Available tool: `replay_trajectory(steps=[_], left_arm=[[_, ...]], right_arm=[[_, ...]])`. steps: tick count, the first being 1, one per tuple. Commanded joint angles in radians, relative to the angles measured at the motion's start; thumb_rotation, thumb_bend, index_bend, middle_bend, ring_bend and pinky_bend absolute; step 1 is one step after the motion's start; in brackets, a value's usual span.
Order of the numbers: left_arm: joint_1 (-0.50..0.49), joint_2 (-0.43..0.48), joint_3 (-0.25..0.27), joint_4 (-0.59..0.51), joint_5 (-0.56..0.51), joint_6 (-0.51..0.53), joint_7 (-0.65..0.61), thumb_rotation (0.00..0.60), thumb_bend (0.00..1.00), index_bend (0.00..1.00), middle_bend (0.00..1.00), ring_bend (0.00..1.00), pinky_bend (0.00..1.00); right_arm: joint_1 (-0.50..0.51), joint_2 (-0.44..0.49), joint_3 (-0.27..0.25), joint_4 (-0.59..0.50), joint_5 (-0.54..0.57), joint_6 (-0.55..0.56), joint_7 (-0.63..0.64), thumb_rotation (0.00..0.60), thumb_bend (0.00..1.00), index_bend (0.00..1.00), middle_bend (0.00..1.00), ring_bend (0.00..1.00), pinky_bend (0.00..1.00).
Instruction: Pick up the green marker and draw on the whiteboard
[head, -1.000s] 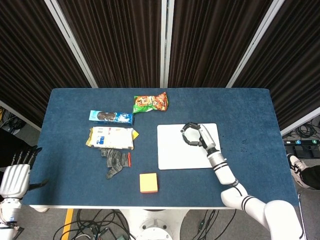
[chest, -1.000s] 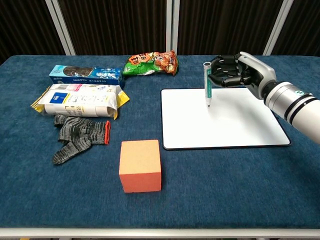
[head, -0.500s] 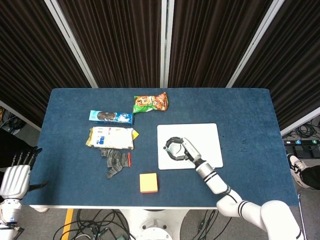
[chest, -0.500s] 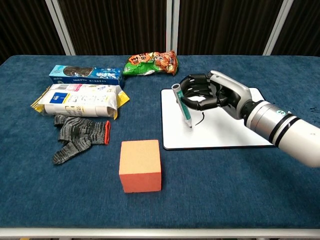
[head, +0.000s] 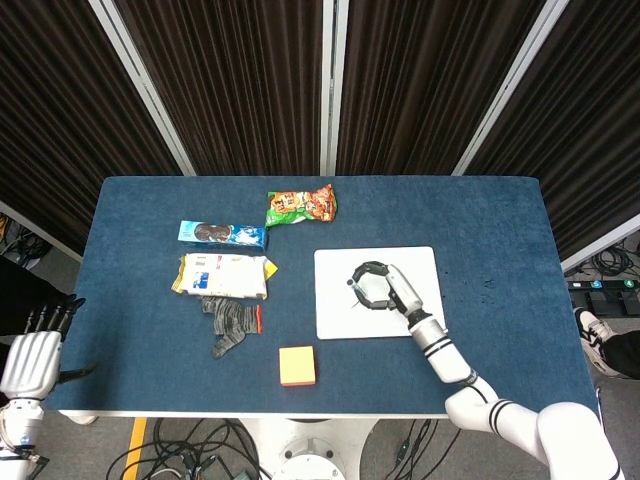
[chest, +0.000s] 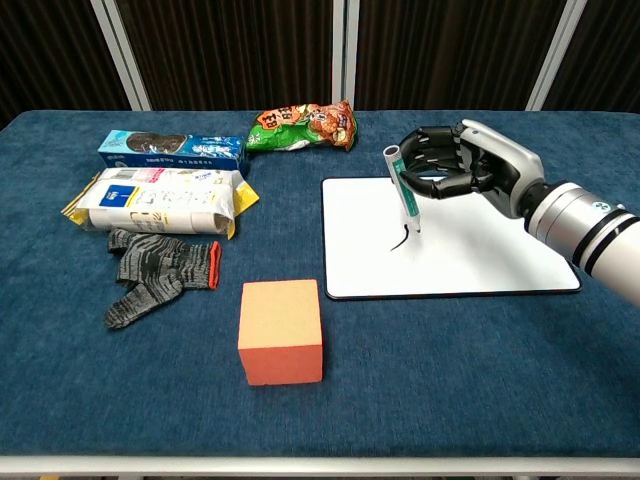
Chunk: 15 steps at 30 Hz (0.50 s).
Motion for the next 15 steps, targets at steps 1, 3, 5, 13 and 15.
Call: replay_trajectory(steps=[1,3,5,13,15], left_arm=[[0.001,0.001,0.000,-0.001,-0.002,0.000,-0.001,0.600,0.07,0.13,0.07,0.00,0.00],[0.002,0.001,0.001,-0.001,-0.003,-0.002,0.000,0.600,0.07,0.13,0.07,0.00,0.00],[0.002,0.002,0.002,-0.002,-0.004,-0.004,0.000,0.600,0.07,0.13,0.07,0.00,0.00],[0.002,-0.001,0.003,0.001,-0.005,-0.008,-0.002,0.600,0.07,0.13,0.07,0.00,0.00],[0.002,-0.001,0.005,0.004,-0.005,-0.009,-0.004,0.600,0.07,0.13,0.07,0.00,0.00]], right_arm=[[0.006,-0.015,0.000,0.023,0.001,-0.012,0.005,0.600,0.52,0.60,0.54,0.27,0.17],[0.010,-0.024,0.000,0.037,-0.001,-0.014,0.012,0.600,0.52,0.60,0.54,0.27,0.17],[0.014,-0.030,0.001,0.045,-0.003,-0.014,0.020,0.600,0.52,0.60,0.54,0.27,0.17],[0.026,-0.049,0.001,0.071,-0.008,-0.022,0.021,0.600,0.52,0.60,0.54,0.27,0.17],[0.028,-0.054,-0.002,0.078,-0.010,-0.025,0.019,0.600,0.52,0.60,0.54,0.27,0.17]])
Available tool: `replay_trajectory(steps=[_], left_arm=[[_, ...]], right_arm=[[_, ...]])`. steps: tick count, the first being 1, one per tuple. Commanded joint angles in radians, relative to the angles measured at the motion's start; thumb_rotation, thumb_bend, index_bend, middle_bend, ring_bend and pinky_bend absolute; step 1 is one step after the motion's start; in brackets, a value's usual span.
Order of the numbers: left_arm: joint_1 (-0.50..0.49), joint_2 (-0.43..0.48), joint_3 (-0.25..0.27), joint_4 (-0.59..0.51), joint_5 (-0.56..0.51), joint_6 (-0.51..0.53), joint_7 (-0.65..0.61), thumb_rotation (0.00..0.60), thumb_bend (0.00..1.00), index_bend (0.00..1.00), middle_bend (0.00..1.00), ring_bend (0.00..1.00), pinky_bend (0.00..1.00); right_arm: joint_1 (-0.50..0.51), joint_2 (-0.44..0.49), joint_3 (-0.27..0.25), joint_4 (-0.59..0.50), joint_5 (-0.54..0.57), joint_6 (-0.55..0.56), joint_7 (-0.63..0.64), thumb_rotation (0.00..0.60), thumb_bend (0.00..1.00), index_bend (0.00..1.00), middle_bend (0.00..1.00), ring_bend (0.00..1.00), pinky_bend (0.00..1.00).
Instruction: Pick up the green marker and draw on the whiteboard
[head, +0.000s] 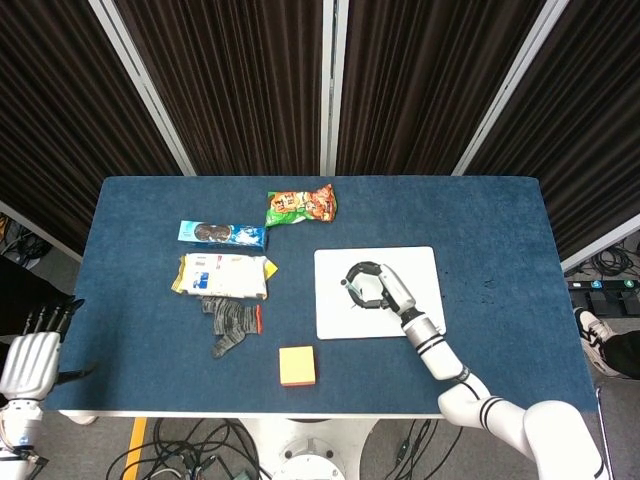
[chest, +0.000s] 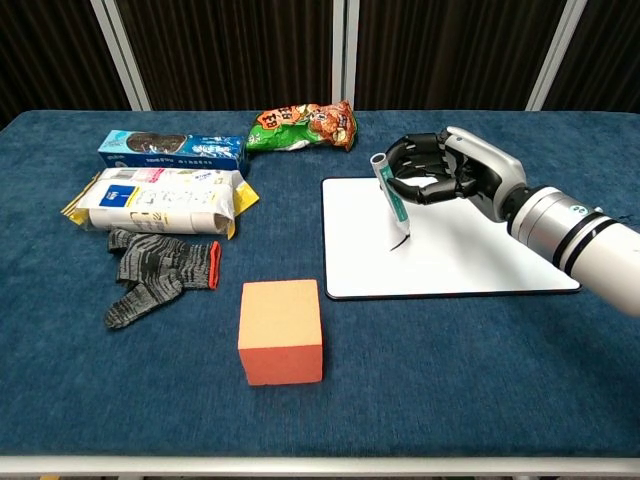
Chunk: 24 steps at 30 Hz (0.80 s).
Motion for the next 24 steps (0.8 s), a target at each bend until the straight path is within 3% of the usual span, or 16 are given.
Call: replay_trajectory(steps=[1,6,11,18,24], left_arm=[[0.001,0.000,0.001,0.001,-0.001,-0.001,-0.001,0.600,0.07,0.13,0.07,0.00,0.00],[0.003,-0.001,0.001,0.003,-0.001,0.001,-0.005,0.600,0.07,0.13,0.07,0.00,0.00],[0.000,-0.003,-0.001,0.010,0.000,-0.003,-0.014,0.600,0.07,0.13,0.07,0.00,0.00],[-0.003,-0.013,-0.002,0.024,0.008,-0.001,-0.025,0.600,0.07,0.13,0.07,0.00,0.00],[-0.008,-0.016,-0.001,0.027,0.011,-0.009,-0.028,0.600,0.07,0.13,0.07,0.00,0.00]], right_arm=[[0.001,-0.006,-0.005,0.008,-0.003,-0.003,-0.003,0.600,0.52,0.60,0.54,0.27,0.17],[-0.015,0.016,-0.035,-0.011,-0.026,0.010,0.000,0.600,0.55,0.60,0.54,0.27,0.17],[-0.055,0.118,-0.080,-0.091,-0.042,0.021,-0.054,0.600,0.61,0.60,0.54,0.29,0.17],[-0.094,0.260,-0.050,-0.237,-0.057,0.147,-0.131,0.600,0.62,0.60,0.54,0.28,0.17],[-0.091,0.408,-0.120,-0.281,-0.121,0.106,-0.505,0.600,0.61,0.60,0.53,0.27,0.15]])
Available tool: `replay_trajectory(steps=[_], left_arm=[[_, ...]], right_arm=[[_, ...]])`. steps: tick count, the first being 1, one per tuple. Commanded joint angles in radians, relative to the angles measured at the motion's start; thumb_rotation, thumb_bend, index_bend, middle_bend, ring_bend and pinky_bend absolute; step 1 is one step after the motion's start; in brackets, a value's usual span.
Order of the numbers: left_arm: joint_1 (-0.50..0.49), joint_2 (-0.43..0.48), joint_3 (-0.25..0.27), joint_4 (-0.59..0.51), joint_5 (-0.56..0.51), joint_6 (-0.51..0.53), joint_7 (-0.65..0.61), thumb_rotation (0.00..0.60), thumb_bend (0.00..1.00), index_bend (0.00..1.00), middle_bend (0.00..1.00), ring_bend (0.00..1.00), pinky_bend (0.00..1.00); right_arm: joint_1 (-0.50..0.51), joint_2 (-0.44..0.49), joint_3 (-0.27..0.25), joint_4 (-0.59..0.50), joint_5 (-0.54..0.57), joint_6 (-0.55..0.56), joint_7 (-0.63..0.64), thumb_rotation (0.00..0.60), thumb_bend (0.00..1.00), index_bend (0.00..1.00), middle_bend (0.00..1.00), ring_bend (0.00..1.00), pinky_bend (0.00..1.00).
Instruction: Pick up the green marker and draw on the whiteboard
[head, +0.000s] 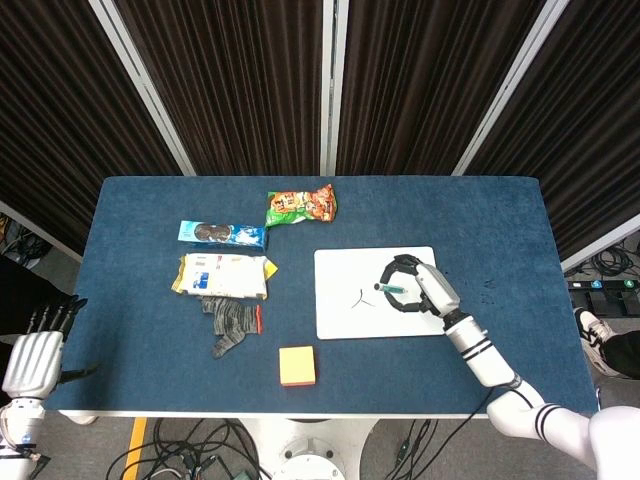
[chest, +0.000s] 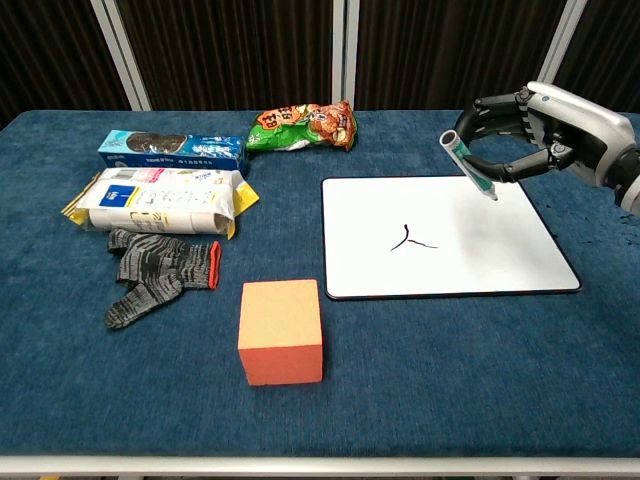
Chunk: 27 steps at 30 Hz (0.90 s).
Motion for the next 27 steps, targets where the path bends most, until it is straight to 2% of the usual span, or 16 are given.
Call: replay_trajectory(steps=[1,7,10,16,22,23,26,27], left_arm=[[-0.001,-0.001,0.001,0.001,0.002,-0.001,-0.001,0.600,0.07,0.13,0.07,0.00,0.00],[-0.004,0.001,0.002,-0.005,0.006,-0.002,0.002,0.600,0.07,0.13,0.07,0.00,0.00],[-0.003,0.005,0.004,-0.012,0.004,-0.005,0.007,0.600,0.07,0.13,0.07,0.00,0.00],[-0.001,0.010,0.006,-0.027,0.000,-0.005,0.019,0.600,0.07,0.13,0.07,0.00,0.00],[0.001,0.015,0.009,-0.041,0.002,-0.001,0.029,0.600,0.07,0.13,0.07,0.00,0.00],[0.002,0.017,0.008,-0.043,0.002,0.001,0.031,0.600,0.07,0.13,0.07,0.00,0.00],[0.004,0.021,0.007,-0.050,0.000,0.004,0.036,0.600,0.07,0.13,0.07,0.00,0.00],[0.004,0.022,0.007,-0.052,0.000,0.005,0.037,0.600,0.07,0.13,0.07,0.00,0.00]], right_arm=[[-0.006,0.129,-0.059,-0.039,-0.047,-0.057,-0.336,0.600,0.61,0.60,0.53,0.27,0.15],[-0.026,0.165,-0.089,-0.011,-0.011,-0.139,-0.750,0.600,0.59,0.60,0.50,0.23,0.11],[-0.042,0.148,-0.094,0.034,0.006,-0.149,-0.843,0.600,0.59,0.60,0.48,0.21,0.09],[-0.060,0.083,-0.111,0.170,0.005,-0.161,-0.879,0.600,0.55,0.60,0.46,0.19,0.07],[-0.066,0.014,-0.121,0.283,-0.017,-0.143,-0.809,0.600,0.53,0.56,0.42,0.15,0.04],[-0.065,0.005,-0.122,0.299,-0.020,-0.143,-0.800,0.600,0.53,0.53,0.41,0.14,0.03],[-0.064,-0.002,-0.129,0.309,-0.030,-0.142,-0.810,0.600,0.51,0.34,0.32,0.07,0.00],[-0.066,0.001,-0.130,0.302,-0.030,-0.143,-0.820,0.600,0.51,0.23,0.27,0.03,0.00]])
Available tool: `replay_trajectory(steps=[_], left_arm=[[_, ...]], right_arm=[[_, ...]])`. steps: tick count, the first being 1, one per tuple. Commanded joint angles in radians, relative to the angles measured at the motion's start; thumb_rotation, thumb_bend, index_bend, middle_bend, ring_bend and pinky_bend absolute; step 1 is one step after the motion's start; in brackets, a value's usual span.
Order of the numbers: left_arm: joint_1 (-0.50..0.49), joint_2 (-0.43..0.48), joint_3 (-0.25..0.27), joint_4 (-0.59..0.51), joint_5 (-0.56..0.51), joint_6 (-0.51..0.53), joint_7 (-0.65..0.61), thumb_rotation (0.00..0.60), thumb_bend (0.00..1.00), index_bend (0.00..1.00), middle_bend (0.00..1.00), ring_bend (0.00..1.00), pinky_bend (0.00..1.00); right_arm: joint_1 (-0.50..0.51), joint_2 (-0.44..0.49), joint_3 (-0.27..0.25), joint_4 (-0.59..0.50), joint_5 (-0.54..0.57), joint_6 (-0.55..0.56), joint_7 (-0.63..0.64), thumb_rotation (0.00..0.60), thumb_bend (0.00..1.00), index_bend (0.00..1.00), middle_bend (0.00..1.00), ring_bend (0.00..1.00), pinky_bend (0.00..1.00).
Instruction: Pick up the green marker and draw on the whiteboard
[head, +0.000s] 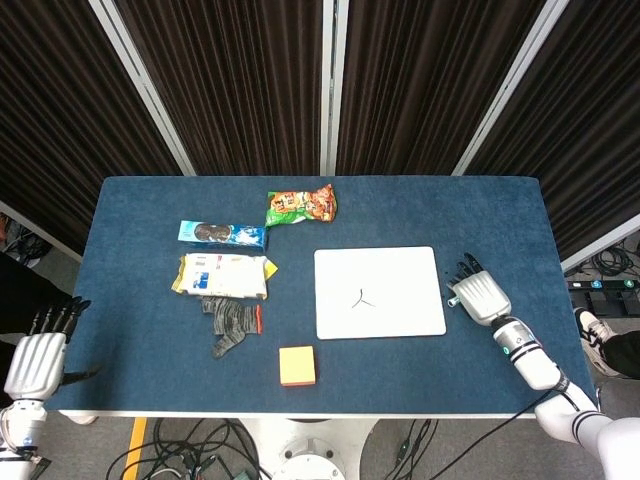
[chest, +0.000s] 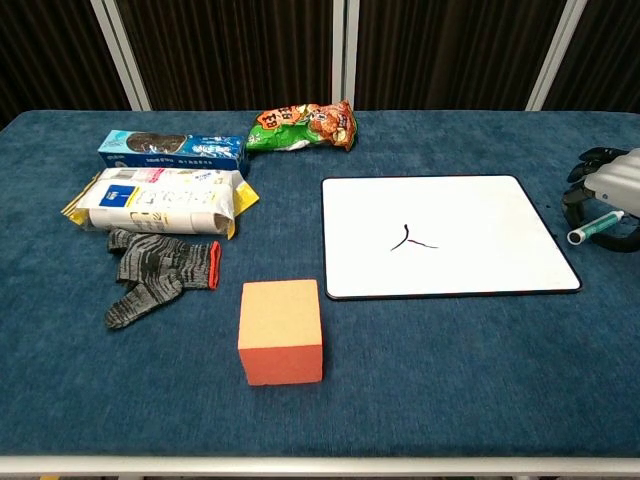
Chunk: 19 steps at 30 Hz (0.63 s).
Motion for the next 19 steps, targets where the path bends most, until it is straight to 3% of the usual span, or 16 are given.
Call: replay_trajectory(steps=[1,4,8,13,19], left_arm=[[0.001,0.003,0.000,-0.004,0.000,0.001,0.003,0.600,0.07,0.13,0.07,0.00,0.00],[0.000,0.006,0.000,-0.008,0.004,0.004,0.006,0.600,0.07,0.13,0.07,0.00,0.00],[-0.002,0.009,-0.002,-0.009,0.004,0.004,0.006,0.600,0.07,0.13,0.07,0.00,0.00],[-0.007,-0.005,-0.006,0.005,0.017,0.011,0.011,0.600,0.07,0.13,0.07,0.00,0.00],[-0.008,-0.030,-0.015,0.029,0.035,0.041,0.031,0.600,0.07,0.13,0.07,0.00,0.00]], right_arm=[[-0.006,0.008,-0.006,-0.020,-0.001,-0.003,-0.033,0.600,0.51,0.15,0.22,0.01,0.00],[-0.033,0.058,0.006,-0.116,0.019,0.030,-0.091,0.600,0.51,0.01,0.10,0.00,0.00],[-0.114,0.193,0.035,-0.344,0.062,0.155,-0.157,0.600,0.51,0.00,0.03,0.00,0.00],[-0.243,0.373,0.063,-0.668,0.136,0.315,-0.137,0.600,0.42,0.00,0.07,0.00,0.00],[-0.366,0.492,0.057,-0.870,0.128,0.484,-0.092,0.600,0.33,0.00,0.12,0.00,0.00]])
